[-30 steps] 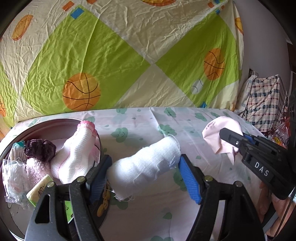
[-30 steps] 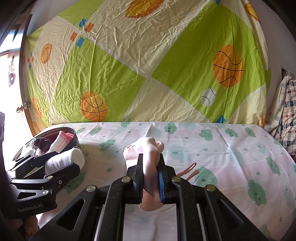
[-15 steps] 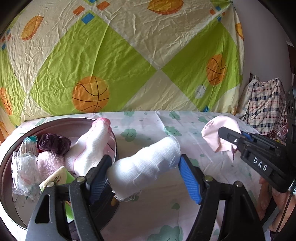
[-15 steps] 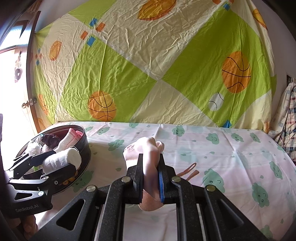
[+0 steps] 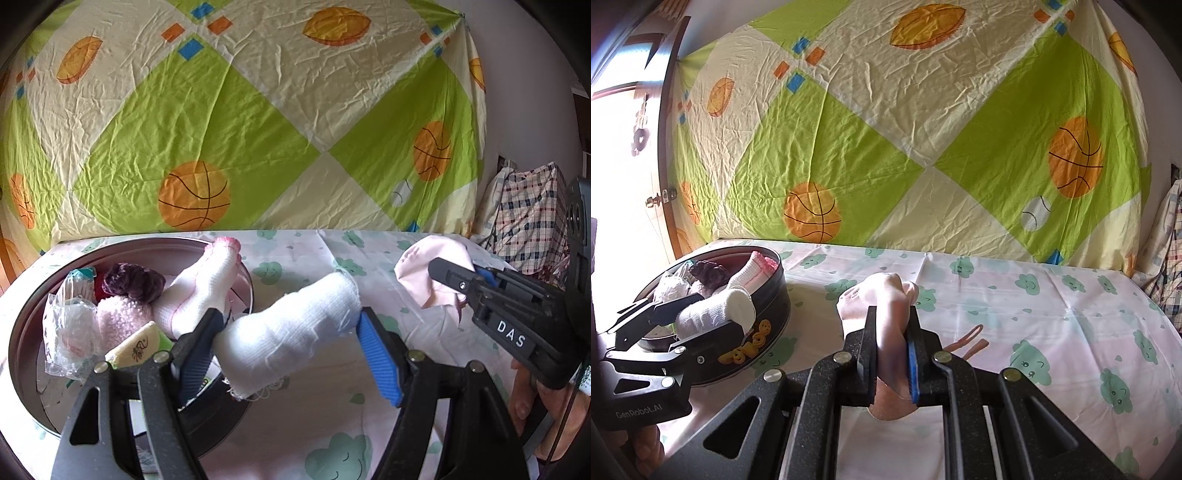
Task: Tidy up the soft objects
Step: 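Lift the gauze roll and pink cloth and carry them toward the tin with both tools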
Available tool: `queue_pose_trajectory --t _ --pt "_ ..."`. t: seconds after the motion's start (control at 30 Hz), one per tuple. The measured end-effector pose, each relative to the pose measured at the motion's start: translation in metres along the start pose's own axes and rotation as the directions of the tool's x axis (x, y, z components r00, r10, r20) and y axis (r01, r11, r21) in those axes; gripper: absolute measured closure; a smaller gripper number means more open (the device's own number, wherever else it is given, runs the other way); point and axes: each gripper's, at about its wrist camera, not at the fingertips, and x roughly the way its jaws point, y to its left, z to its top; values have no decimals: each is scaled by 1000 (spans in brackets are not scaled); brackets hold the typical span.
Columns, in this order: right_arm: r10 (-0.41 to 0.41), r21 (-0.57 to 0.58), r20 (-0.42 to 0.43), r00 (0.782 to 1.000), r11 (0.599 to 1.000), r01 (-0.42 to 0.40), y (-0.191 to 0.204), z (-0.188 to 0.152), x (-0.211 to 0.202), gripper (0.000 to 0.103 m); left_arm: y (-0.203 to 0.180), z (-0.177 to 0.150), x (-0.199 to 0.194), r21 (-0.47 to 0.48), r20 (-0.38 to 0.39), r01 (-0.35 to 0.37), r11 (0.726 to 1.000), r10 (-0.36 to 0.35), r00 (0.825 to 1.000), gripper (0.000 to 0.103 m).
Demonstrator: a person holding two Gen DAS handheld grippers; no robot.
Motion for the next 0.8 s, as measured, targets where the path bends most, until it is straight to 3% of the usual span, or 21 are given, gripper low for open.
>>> queue_pose_trajectory --t 0.57,0.8 --pt "24 -47 47 999 999 -22 25 -3 -11 89 19 -3 -16 -39 37 -49 998 51 998 28" --pt "73 -58 64 995 996 -69 39 -2 -14 89 29 -1 -28 -28 56 -79 996 81 995 28"
